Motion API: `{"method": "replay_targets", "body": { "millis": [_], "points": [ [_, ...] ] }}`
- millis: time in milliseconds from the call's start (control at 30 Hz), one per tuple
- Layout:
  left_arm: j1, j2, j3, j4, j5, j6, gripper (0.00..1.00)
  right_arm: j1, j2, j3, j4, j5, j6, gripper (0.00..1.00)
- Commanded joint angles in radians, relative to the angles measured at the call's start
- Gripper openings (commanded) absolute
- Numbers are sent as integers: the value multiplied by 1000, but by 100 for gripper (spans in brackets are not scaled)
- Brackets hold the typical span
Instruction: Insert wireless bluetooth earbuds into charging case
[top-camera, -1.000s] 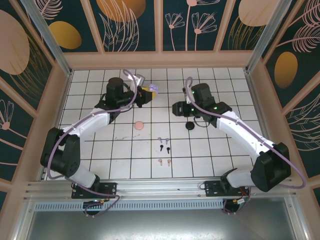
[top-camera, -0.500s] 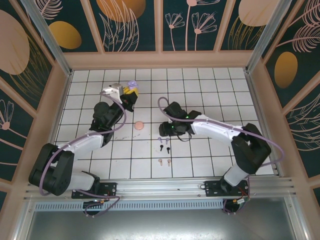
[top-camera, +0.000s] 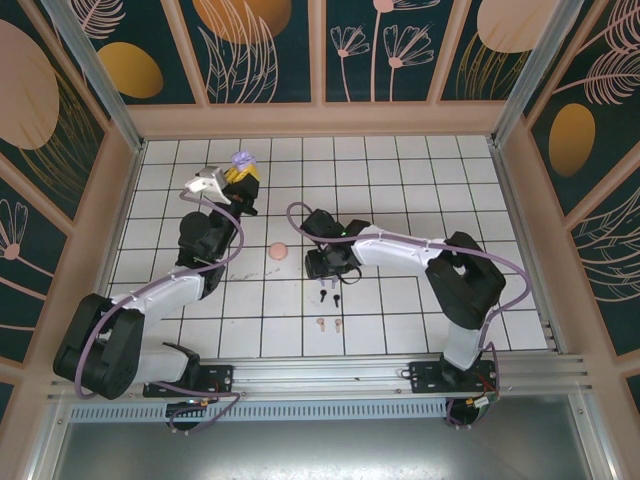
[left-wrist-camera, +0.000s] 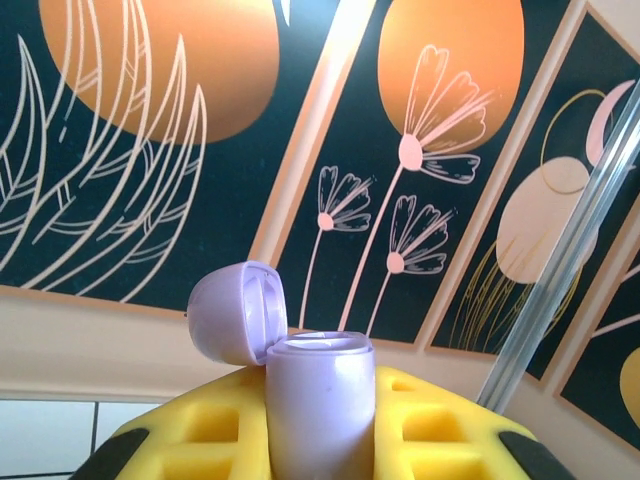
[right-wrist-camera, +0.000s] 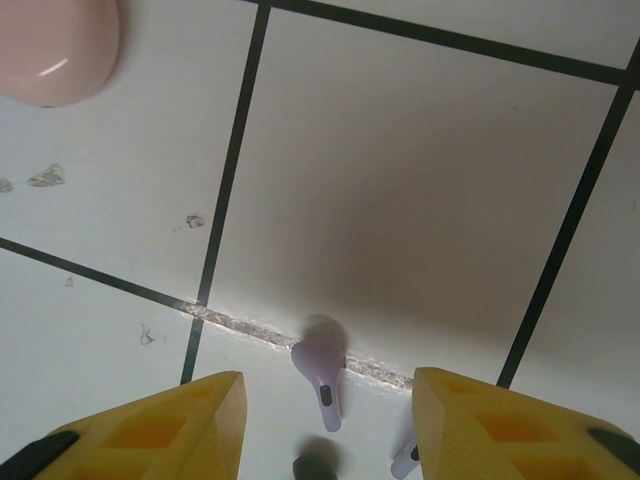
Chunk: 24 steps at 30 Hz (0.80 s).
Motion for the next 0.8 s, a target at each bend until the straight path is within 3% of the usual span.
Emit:
{"method": "replay_targets", "body": {
  "millis": [0, 300, 767],
  "points": [
    [2, -33, -19, 65, -38, 20, 0, 19, 35, 47, -57, 35, 13, 47],
    [1, -30, -17, 66, 66, 76, 0, 50, 98, 94, -101, 78, 14, 45],
    [1, -15, -22, 88, 105, 72, 0, 56, 137, 115, -101, 83, 10, 40]
  ]
}}
